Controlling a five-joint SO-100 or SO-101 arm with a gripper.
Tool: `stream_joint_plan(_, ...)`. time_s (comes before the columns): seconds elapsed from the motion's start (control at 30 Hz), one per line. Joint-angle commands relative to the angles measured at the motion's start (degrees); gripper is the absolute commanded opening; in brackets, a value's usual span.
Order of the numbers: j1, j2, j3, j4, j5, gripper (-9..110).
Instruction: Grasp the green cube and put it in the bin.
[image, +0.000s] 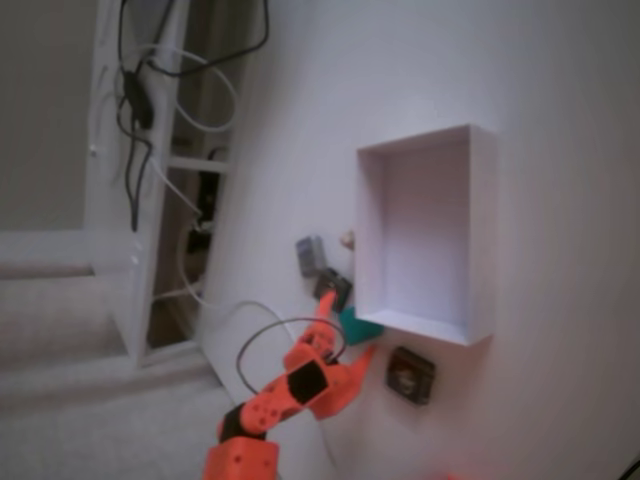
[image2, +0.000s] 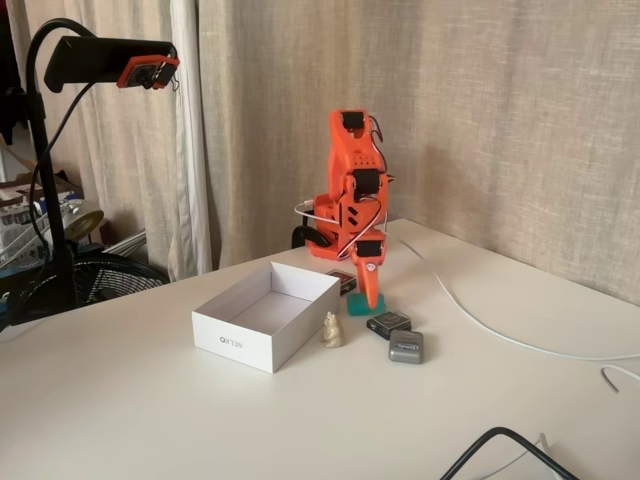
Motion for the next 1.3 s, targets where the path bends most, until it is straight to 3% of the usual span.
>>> stream_joint_plan(0.0, 0.4, -0.4, -0.9, 0.5, 0.1, 46)
stream_joint_plan(0.27, 0.2, -0.5, -0.4, 1.6, 0.2, 45)
stream_joint_plan(0.4, 0.9, -1.1, -0.4, 1.8, 0.1, 36)
stream_joint_plan(0.57, 2.3, -2.4, -1.0, 1.5, 0.1, 33)
stream_joint_plan(1.27, 3.3, -8.4, -7.4, 3.0, 0.1, 30)
